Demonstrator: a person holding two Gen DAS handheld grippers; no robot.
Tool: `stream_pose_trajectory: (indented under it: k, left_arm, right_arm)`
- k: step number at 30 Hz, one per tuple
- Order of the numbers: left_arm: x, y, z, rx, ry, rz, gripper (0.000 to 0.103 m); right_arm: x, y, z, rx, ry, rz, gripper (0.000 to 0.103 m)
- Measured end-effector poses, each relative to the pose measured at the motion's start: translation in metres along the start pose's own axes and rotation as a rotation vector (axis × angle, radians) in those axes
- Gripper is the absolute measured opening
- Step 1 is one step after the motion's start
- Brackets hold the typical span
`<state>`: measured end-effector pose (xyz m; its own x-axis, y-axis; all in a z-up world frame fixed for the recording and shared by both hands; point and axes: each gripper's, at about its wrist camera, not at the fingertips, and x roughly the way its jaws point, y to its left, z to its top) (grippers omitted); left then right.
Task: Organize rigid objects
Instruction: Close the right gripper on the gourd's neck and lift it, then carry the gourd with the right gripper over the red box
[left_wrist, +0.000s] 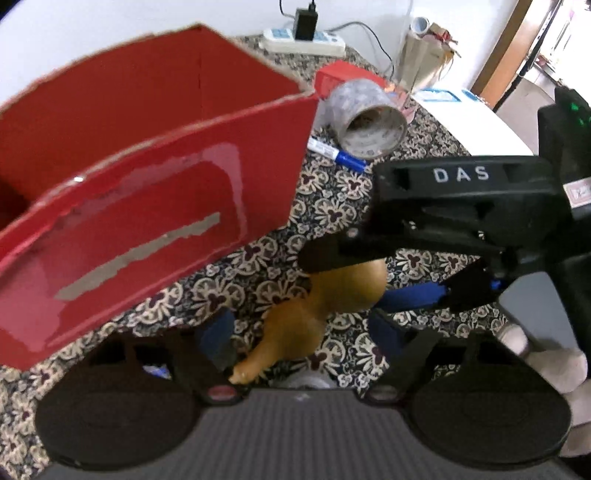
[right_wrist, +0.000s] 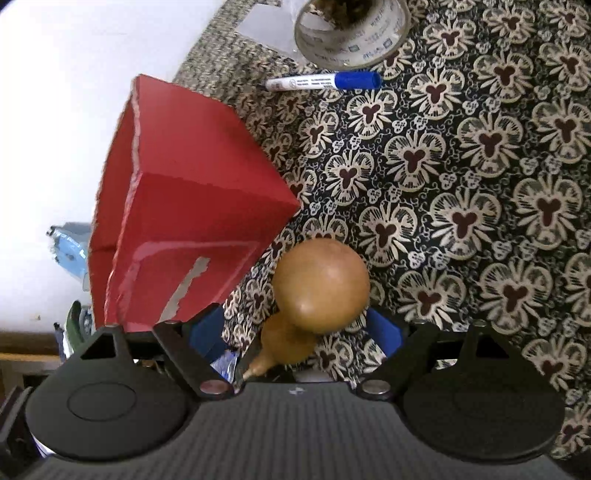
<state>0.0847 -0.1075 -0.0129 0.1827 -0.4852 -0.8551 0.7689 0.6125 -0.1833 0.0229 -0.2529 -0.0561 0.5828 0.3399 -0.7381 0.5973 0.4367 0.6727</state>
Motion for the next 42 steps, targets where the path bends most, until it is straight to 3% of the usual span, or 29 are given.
stream_pose_trajectory:
  k: [3, 7, 9, 10, 16, 22, 29, 32, 36, 40, 42]
  left_arm:
    - [0.007, 0.001, 0.001, 0.013, 0.026, -0.026, 0.054]
    - [0.017, 0.003, 0.002, 0.015, 0.060, -0.038, 0.050]
    - [0.019, 0.004, 0.001, 0.011, 0.073, -0.051, 0.043]
    - [0.021, 0.005, 0.001, 0.002, 0.080, -0.064, 0.043]
    - [0.027, 0.001, 0.002, 0.016, 0.074, -0.076, 0.039]
    - [0.007, -0.018, 0.010, 0.108, -0.019, -0.058, 0.039]
    - [-0.058, -0.031, 0.030, 0.165, -0.239, -0.060, 0.038]
    - [-0.084, -0.019, 0.045, 0.148, -0.331, -0.043, 0.038]
    - [-0.094, 0.019, 0.071, 0.080, -0.382, -0.015, 0.038]
    - [-0.075, 0.069, 0.085, -0.044, -0.346, -0.019, 0.038]
    - [-0.056, 0.088, 0.091, -0.109, -0.322, -0.013, 0.038]
  right_arm:
    - [0.004, 0.003, 0.004, -0.018, -0.013, -0.028, 0.072]
    - [0.008, 0.011, 0.010, -0.067, -0.035, -0.058, 0.065]
    - [0.010, 0.017, 0.012, -0.116, -0.039, -0.088, 0.048]
    - [0.010, 0.018, 0.012, -0.131, -0.037, -0.096, 0.044]
    - [0.014, 0.021, 0.015, -0.175, -0.050, -0.102, 0.042]
    - [-0.014, 0.025, 0.014, -0.202, -0.111, -0.039, 0.042]
    - [-0.083, 0.062, 0.002, -0.383, -0.312, 0.062, 0.040]
    - [-0.091, 0.095, 0.012, -0.483, -0.376, 0.108, 0.039]
    - [-0.069, 0.142, 0.035, -0.631, -0.400, 0.108, 0.039]
    - [-0.024, 0.179, 0.052, -0.717, -0.343, 0.067, 0.038]
    - [-0.002, 0.188, 0.058, -0.742, -0.291, 0.036, 0.031]
